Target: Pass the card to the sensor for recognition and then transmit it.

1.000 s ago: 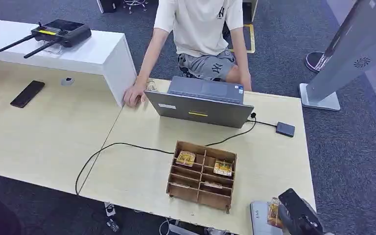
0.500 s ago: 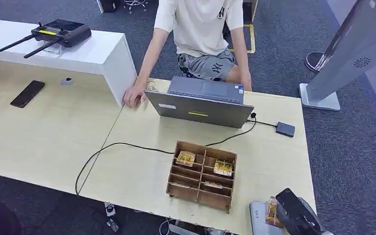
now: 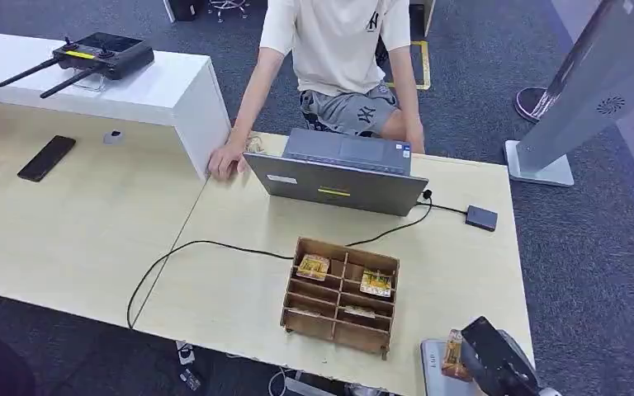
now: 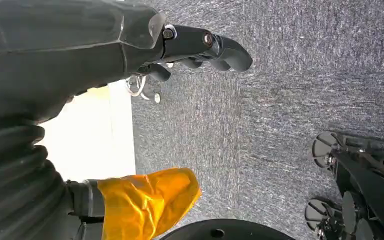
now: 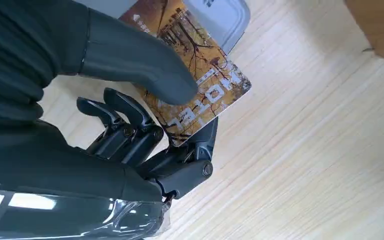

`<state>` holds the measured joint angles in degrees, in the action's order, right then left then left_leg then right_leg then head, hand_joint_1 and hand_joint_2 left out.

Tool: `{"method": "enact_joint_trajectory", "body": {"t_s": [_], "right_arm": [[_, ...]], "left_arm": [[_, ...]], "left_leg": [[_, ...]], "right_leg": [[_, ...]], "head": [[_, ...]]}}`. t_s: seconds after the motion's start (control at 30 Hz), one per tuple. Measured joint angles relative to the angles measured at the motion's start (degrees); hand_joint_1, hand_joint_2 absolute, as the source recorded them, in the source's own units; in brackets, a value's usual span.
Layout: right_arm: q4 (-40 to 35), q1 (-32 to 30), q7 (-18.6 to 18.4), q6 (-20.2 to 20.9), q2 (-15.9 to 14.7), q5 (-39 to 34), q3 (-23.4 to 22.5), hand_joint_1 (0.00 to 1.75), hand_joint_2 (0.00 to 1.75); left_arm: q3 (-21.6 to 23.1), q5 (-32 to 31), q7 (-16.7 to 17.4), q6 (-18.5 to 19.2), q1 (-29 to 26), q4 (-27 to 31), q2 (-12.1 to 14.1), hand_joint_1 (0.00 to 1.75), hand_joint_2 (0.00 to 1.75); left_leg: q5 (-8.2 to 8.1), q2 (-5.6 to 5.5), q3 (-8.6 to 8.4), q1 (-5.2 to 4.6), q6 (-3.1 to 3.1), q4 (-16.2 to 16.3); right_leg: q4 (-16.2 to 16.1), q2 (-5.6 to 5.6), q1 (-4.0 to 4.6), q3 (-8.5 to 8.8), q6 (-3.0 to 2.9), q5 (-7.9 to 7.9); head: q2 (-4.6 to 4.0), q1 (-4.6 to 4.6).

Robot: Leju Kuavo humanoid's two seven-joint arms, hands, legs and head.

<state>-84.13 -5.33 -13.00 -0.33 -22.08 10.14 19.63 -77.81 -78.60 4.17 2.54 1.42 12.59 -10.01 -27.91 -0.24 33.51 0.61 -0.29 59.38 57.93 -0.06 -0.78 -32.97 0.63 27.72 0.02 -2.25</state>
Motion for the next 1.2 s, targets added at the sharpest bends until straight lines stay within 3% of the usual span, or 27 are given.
{"method": "enact_joint_trajectory", "body": {"t_s": [0.4,0.57,0.7,0.83,1.0,1.2], "right_arm": [[-2.25,0.48,2.73,1.20,-0.70,-3.54,0.98,1.75,1.75],[-4.43,1.32,9.96,2.75,-0.22,-10.35,0.90,1.75,1.75],[-7.35,2.74,15.68,5.49,1.93,-17.38,0.57,1.75,1.75],[-9.81,5.22,18.55,7.60,4.28,-22.36,0.55,1.75,1.75],[-11.04,11.65,19.56,9.42,7.02,-24.09,1.64,1.75,1.75],[-9.59,22.89,17.42,8.72,10.76,-19.86,6.47,1.75,1.75]], "left_arm": [[-0.28,0.09,0.00,0.00,0.01,0.00,0.00,0.00,1.75],[-0.31,-0.02,-0.09,0.00,0.04,0.00,0.00,0.00,1.75],[-0.31,-0.46,-0.24,-0.13,0.22,0.00,-0.02,0.00,1.75],[-0.31,-1.11,-0.61,-0.15,0.65,0.00,-0.04,0.00,1.75],[-0.11,-2.43,-0.76,-0.13,1.12,0.00,-0.02,0.00,1.75],[0.79,-4.26,-0.76,0.35,1.79,0.00,0.04,0.00,1.75]], "left_leg": [[0.00,-0.01,0.01,0.00,0.00,0.00],[0.00,-0.01,0.02,0.00,0.00,0.00],[0.01,0.00,0.00,0.01,-0.01,0.00],[0.02,0.01,0.01,0.01,-0.01,0.00],[0.05,0.04,-0.01,0.01,0.00,0.00],[0.11,0.07,-0.02,0.01,-0.02,0.00]], "right_leg": [[0.00,-0.01,0.00,0.00,0.00,0.00],[0.00,-0.01,0.00,0.00,0.00,0.00],[0.01,0.01,0.01,-0.01,0.00,0.00],[0.03,0.01,0.01,0.00,-0.02,-0.01],[0.04,0.05,0.01,0.00,-0.02,-0.04],[0.07,0.08,0.01,0.03,-0.01,-0.08]], "head": [[0.00,0.00],[0.00,0.02],[0.00,0.02],[0.00,0.00],[0.00,0.00],[0.00,0.00]]}}
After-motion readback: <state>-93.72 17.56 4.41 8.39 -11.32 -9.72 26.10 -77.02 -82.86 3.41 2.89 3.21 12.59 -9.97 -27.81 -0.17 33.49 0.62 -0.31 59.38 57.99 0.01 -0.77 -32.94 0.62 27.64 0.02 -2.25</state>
